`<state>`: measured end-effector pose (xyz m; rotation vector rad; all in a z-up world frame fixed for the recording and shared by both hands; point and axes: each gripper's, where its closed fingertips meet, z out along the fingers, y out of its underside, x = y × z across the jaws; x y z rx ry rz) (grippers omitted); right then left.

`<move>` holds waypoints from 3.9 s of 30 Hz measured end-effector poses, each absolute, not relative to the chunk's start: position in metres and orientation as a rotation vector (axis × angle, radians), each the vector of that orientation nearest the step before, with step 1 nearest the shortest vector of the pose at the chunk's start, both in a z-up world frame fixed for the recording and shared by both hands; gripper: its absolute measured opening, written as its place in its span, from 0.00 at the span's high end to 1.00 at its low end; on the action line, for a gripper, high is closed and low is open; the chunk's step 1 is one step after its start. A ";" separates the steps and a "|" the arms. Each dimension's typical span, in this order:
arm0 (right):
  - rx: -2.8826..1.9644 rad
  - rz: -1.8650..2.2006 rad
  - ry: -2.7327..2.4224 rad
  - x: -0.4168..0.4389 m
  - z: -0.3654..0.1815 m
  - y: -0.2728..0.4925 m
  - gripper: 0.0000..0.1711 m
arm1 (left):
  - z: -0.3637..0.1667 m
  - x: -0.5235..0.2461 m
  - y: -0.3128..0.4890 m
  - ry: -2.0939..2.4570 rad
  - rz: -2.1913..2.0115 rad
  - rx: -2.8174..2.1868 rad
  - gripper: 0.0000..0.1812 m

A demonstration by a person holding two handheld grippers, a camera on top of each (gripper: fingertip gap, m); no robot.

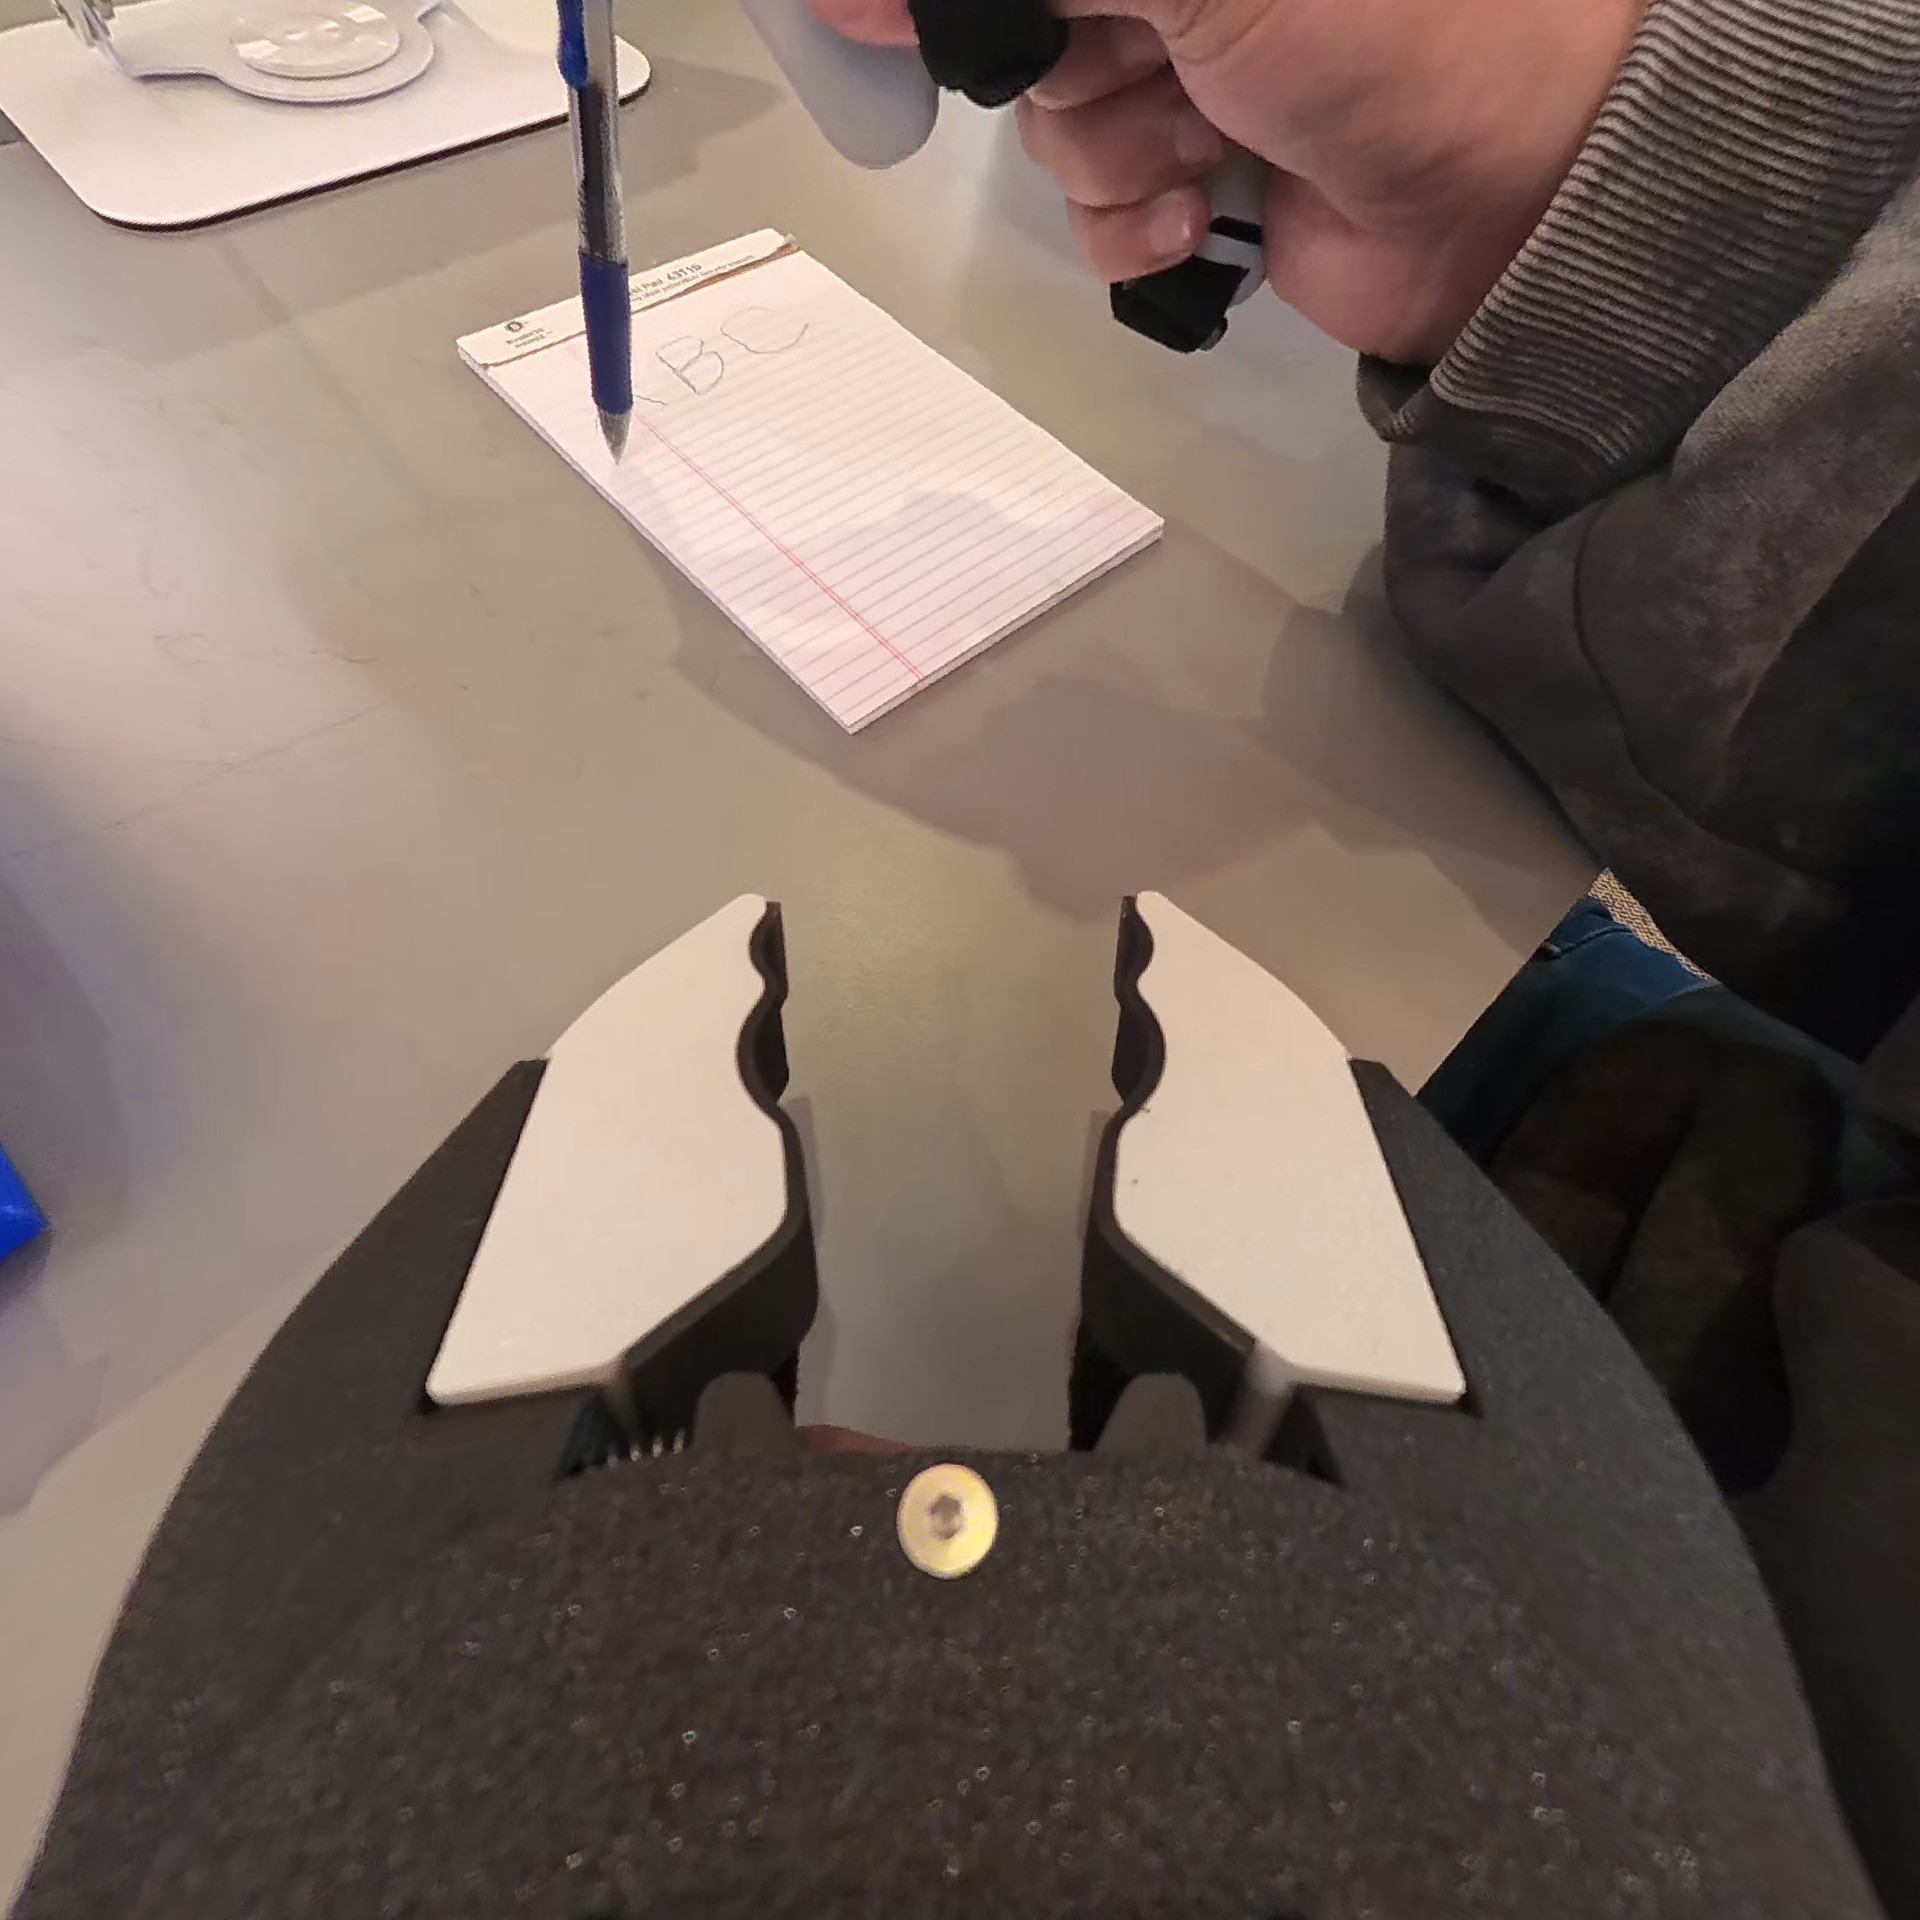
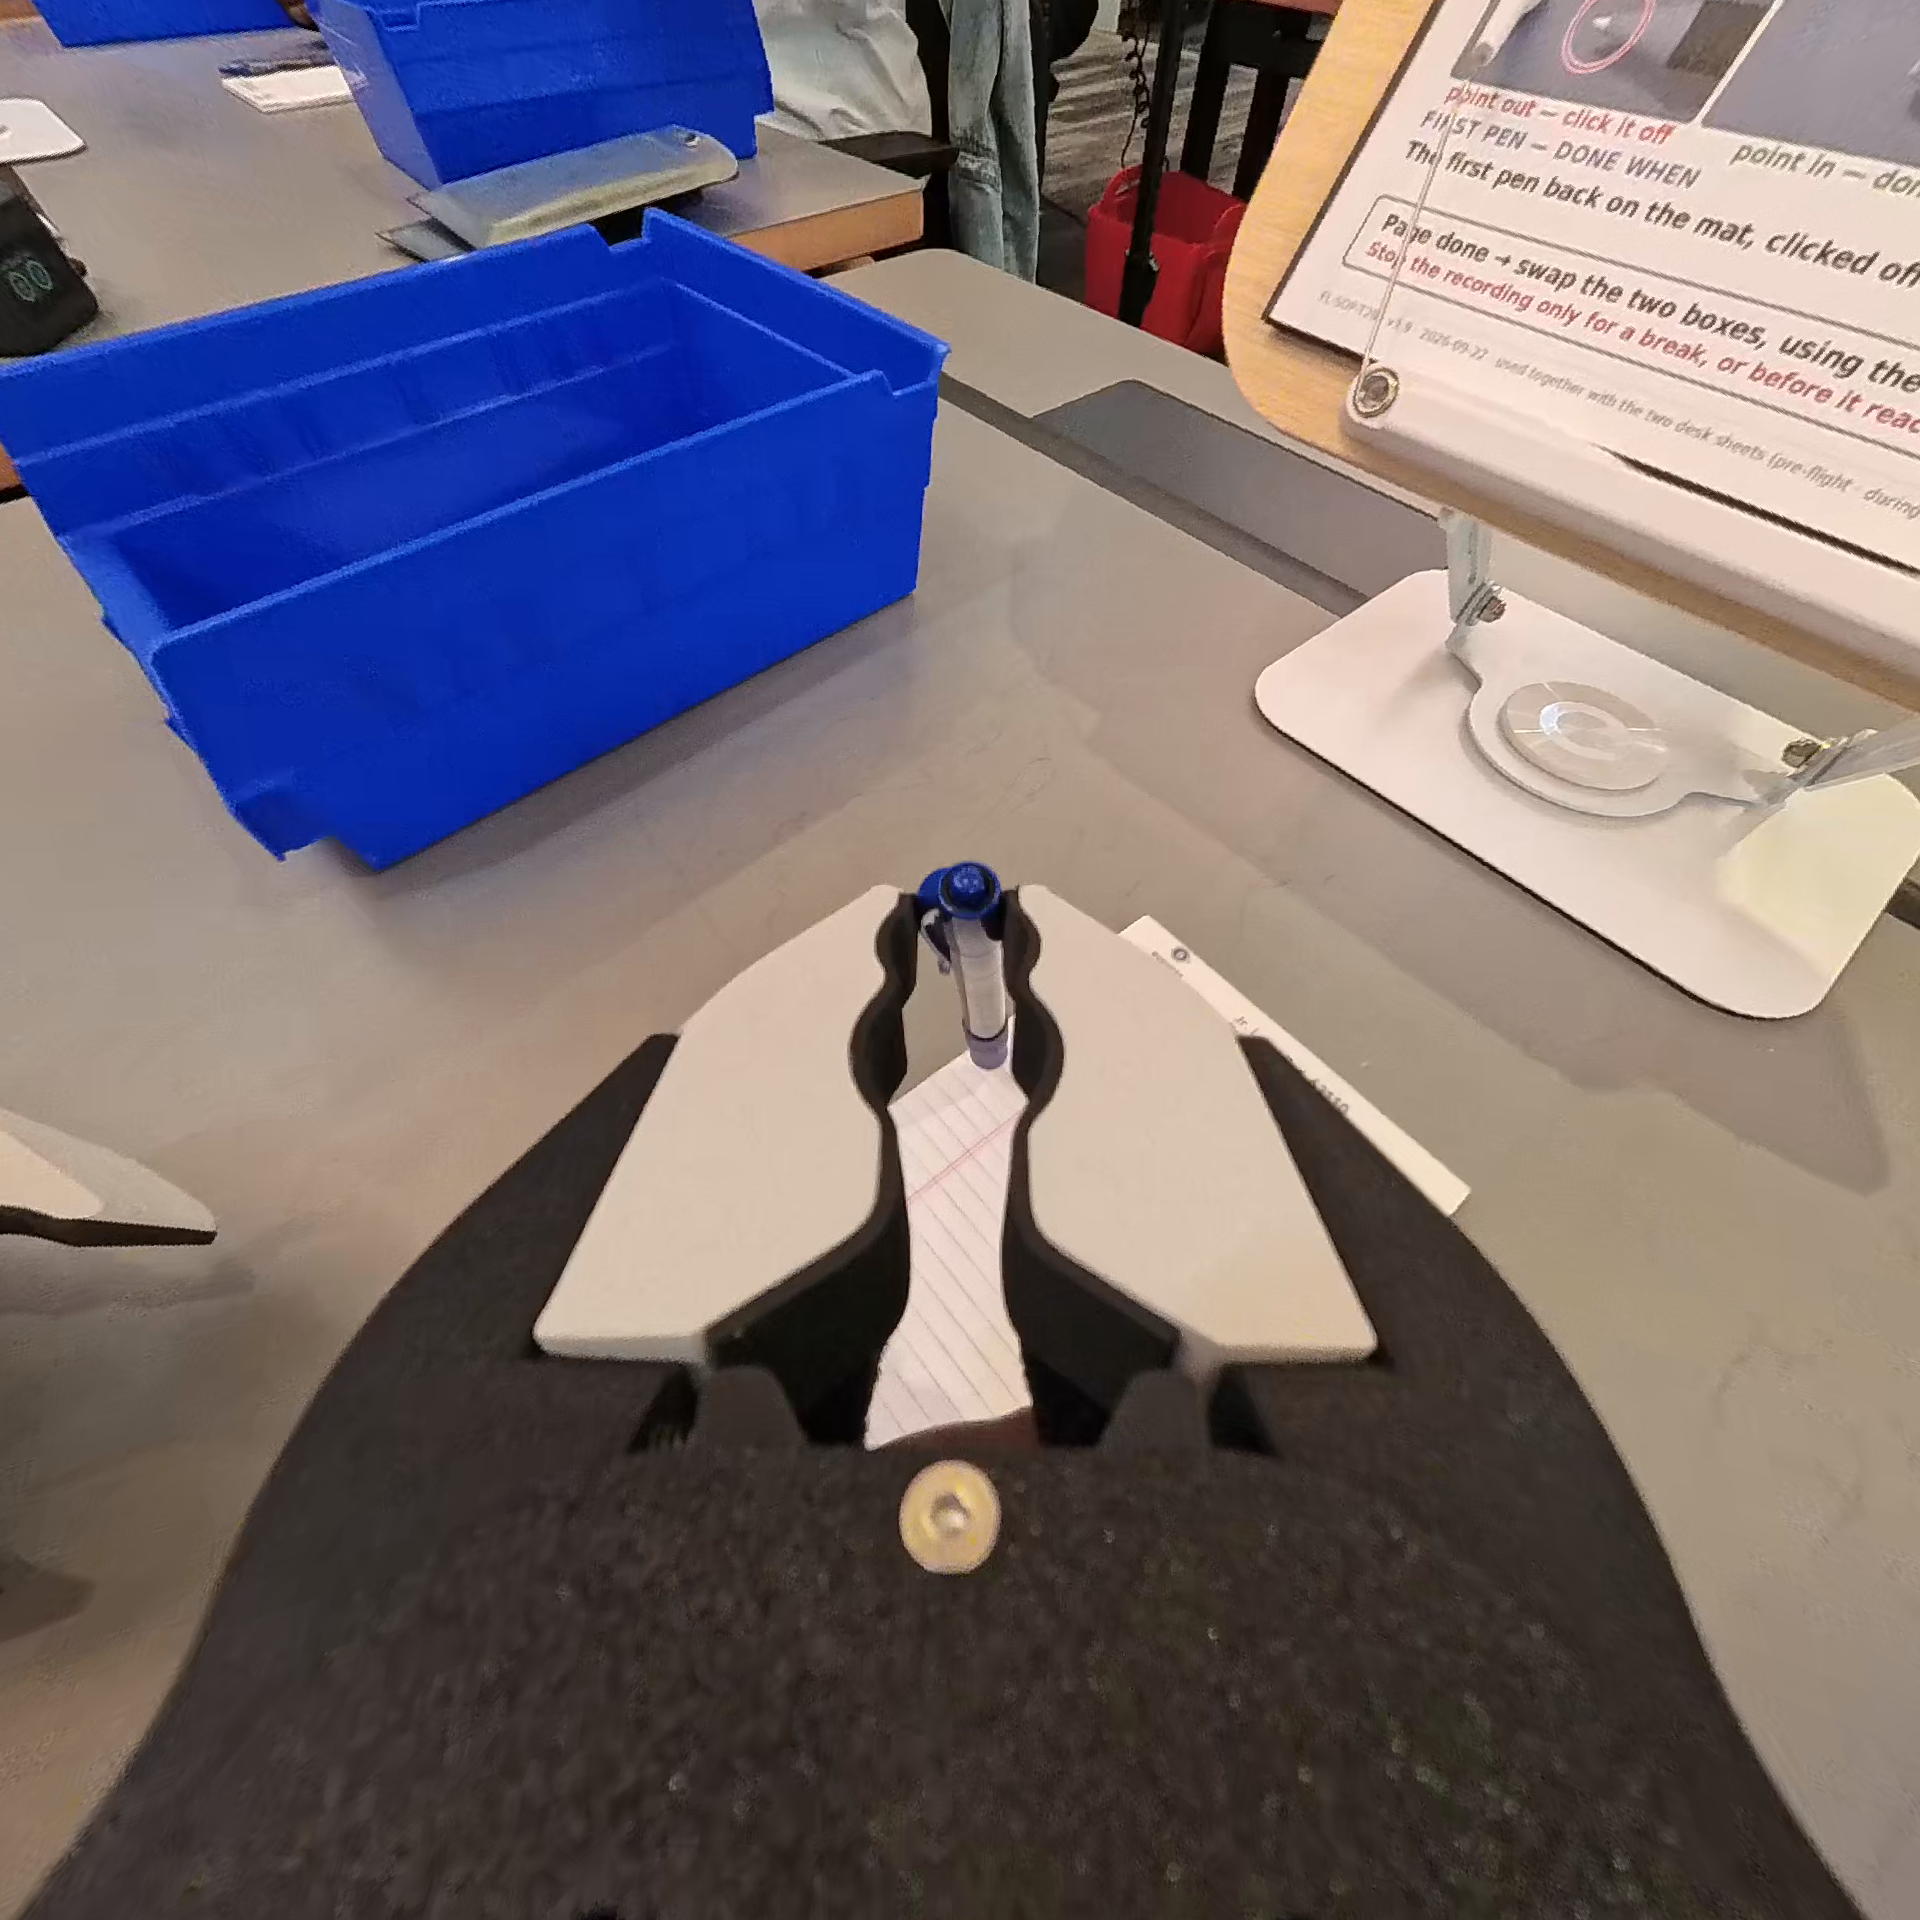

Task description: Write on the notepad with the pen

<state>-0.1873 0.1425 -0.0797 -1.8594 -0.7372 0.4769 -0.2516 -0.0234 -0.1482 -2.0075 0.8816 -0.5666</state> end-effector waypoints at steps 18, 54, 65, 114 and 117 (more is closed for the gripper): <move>-1.882 0.473 -0.768 -0.188 -0.081 0.117 0.91 | -0.147 -0.247 -0.029 0.904 -0.559 -1.997 0.67; -1.885 0.424 -0.753 -0.174 -0.083 0.140 0.91 | -0.149 -0.247 -0.028 0.908 -0.564 -2.006 0.67; -1.907 0.416 -0.747 -0.162 -0.083 0.129 0.91 | -0.149 -0.245 -0.031 0.923 -0.556 -2.001 0.67; -1.940 0.417 -0.675 -0.148 -0.081 0.139 0.91 | -0.150 -0.245 -0.031 0.921 -0.562 -2.008 0.67; -1.953 0.409 -0.687 -0.150 -0.082 0.139 0.91 | -0.150 -0.245 -0.031 0.922 -0.565 -2.009 0.67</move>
